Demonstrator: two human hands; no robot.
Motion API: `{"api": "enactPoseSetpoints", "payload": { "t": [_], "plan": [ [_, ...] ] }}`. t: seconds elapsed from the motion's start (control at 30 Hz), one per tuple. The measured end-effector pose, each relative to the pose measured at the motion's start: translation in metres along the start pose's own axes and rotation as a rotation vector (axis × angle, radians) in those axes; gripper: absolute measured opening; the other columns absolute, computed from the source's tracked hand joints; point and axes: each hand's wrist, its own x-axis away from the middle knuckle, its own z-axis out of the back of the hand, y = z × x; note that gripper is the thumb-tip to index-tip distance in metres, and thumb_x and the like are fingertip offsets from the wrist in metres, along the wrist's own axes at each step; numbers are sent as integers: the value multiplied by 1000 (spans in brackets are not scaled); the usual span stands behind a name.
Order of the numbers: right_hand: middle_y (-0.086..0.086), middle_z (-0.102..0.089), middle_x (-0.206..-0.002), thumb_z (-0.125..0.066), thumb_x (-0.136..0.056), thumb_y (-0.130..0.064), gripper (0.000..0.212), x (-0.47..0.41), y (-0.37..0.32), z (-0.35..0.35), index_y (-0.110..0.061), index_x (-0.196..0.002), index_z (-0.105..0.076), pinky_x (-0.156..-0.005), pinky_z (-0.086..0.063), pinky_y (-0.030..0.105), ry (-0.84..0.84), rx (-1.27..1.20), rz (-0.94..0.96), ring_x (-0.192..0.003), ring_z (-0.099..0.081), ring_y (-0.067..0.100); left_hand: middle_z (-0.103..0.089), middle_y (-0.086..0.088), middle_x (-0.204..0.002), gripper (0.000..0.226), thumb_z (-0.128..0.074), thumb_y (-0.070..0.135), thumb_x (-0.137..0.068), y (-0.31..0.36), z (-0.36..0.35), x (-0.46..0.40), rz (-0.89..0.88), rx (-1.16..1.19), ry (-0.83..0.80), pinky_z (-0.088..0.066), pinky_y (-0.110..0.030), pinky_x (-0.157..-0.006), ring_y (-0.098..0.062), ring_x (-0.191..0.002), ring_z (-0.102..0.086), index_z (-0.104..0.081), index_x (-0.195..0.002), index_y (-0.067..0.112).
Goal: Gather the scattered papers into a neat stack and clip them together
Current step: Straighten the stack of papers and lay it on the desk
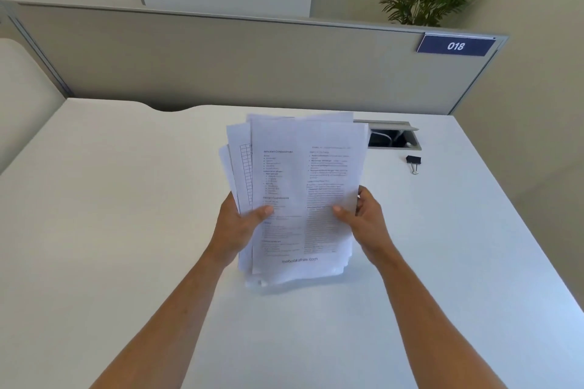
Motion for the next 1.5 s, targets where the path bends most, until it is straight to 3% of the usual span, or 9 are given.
{"api": "enactPoseSetpoints", "payload": {
  "t": [0.23, 0.43, 0.53, 0.8, 0.93, 1.07, 1.2, 1.27, 1.5],
  "plan": [
    [2, -69, -114, -68, -86, 6, 39, 0, -40, -2, -22, -111, -57, -89, -54, 31, 142, 41, 279, -107, -66, 17, -73, 7, -110, 43, -79, 8, -81, 33, -13, -13, -137, -56, 154, -57, -36, -88, -11, -103, -69, -62, -120, 14],
    [1, -63, -122, -71, -73, -11, 61, 7, -21, -8, -20, -129, -48, -93, -56, 37, 128, 117, 195, -114, -62, 16, -62, 11, -111, 63, -86, 9, -71, 26, -17, -8, -125, -123, 158, -53, -19, -83, 3, -102, -61, -50, -114, 38],
    [-2, -62, -118, -66, -72, -10, 59, 10, -16, -20, -23, -127, -47, -86, -55, 28, 150, 126, 193, -110, -61, 10, -61, 16, -108, 62, -84, 7, -73, 25, -20, -6, -140, -161, 175, -53, -15, -79, 7, -99, -60, -48, -111, 41],
    [-4, -64, -113, -63, -87, 7, 51, 13, -21, -28, -33, -115, -51, -84, -54, 21, 219, 98, 279, -108, -62, 11, -61, 11, -104, 51, -77, 5, -81, 29, -22, -6, -201, -155, 289, -56, -29, -80, 3, -93, -60, -49, -105, 40],
    [-8, -63, -111, -67, -80, -4, 50, 15, -26, -23, -37, -114, -50, -84, -52, 19, 258, 89, 318, -105, -62, 7, -59, 13, -105, 57, -79, 4, -77, 34, -21, -3, -253, -140, 297, -53, -19, -82, 2, -97, -59, -47, -108, 39],
    [-18, -57, -121, -69, -73, -8, 62, 20, -20, -17, -31, -126, -46, -95, -50, 25, 230, 133, 297, -117, -56, 11, -56, 0, -113, 62, -77, 6, -70, 28, -15, 2, -247, -96, 258, -53, -32, -86, -12, -101, -60, -45, -112, 39],
    [-11, -54, -125, -65, -69, -4, 65, 16, -28, -24, -24, -128, -46, -93, -48, 18, 196, 146, 346, -117, -54, 7, -54, 5, -108, 58, -71, -1, -70, 35, -23, -2, -298, -138, 241, -50, -18, -85, -3, -102, -56, -44, -114, 24],
    [-3, -58, -120, -64, -68, -3, 62, 14, -28, -26, -22, -125, -48, -90, -51, 20, 221, 92, 326, -115, -57, 12, -54, 11, -105, 57, -70, -3, -71, 36, -26, -4, -269, -108, 283, -51, -20, -84, -2, -99, -56, -45, -110, 30],
    [0, -61, -118, -62, -76, -8, 58, 12, -24, -29, -18, -131, -46, -84, -52, 18, 258, 85, 276, -110, -59, 12, -60, -2, -107, 41, -69, -1, -86, 34, -32, -6, -180, -95, 262, -51, -12, -71, -12, -98, -59, -49, -120, 12]
  ]
}}
